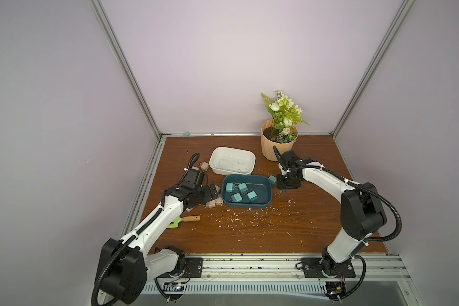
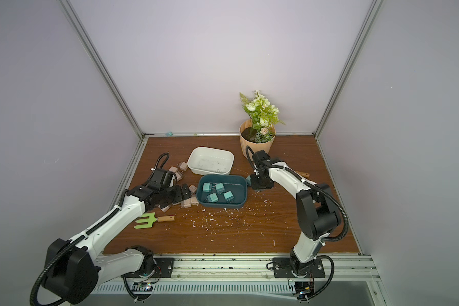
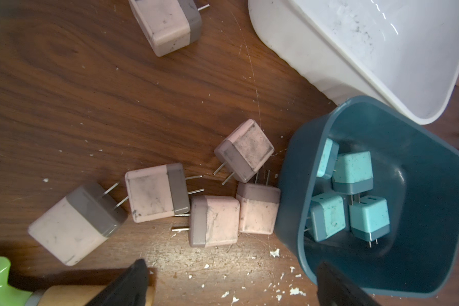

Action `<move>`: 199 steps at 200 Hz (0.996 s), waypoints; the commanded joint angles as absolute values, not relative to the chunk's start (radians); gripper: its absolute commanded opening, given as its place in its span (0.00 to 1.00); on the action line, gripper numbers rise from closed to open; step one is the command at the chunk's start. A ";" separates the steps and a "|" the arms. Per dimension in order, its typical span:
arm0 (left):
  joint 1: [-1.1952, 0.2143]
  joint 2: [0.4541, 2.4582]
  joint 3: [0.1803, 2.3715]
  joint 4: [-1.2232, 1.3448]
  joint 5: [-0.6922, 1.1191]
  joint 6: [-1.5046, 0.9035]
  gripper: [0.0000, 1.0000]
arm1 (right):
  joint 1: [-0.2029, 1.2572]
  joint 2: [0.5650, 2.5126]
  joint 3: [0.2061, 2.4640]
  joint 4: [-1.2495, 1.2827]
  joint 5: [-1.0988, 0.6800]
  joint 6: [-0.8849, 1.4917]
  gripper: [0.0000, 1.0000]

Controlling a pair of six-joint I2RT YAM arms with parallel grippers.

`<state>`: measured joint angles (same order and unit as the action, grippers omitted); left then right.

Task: Place the plugs by color into the storage box
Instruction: Pick up the plug from the center of the board, then place the plug in the storage box.

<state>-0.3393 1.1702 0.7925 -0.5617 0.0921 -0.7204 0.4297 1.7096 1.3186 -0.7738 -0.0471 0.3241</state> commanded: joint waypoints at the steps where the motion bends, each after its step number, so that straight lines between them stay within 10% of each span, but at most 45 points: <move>1: -0.345 1.171 0.832 -0.563 0.077 -0.720 1.00 | 0.465 1.666 1.407 -0.836 -0.115 0.354 0.45; 165: -0.345 1.117 0.832 -0.600 0.045 -0.744 1.00 | 0.660 2.043 1.570 -0.825 0.007 0.308 0.48; 199: -0.345 1.123 0.833 -0.597 0.041 -0.745 1.00 | 0.678 2.030 1.631 -0.887 0.013 0.314 0.69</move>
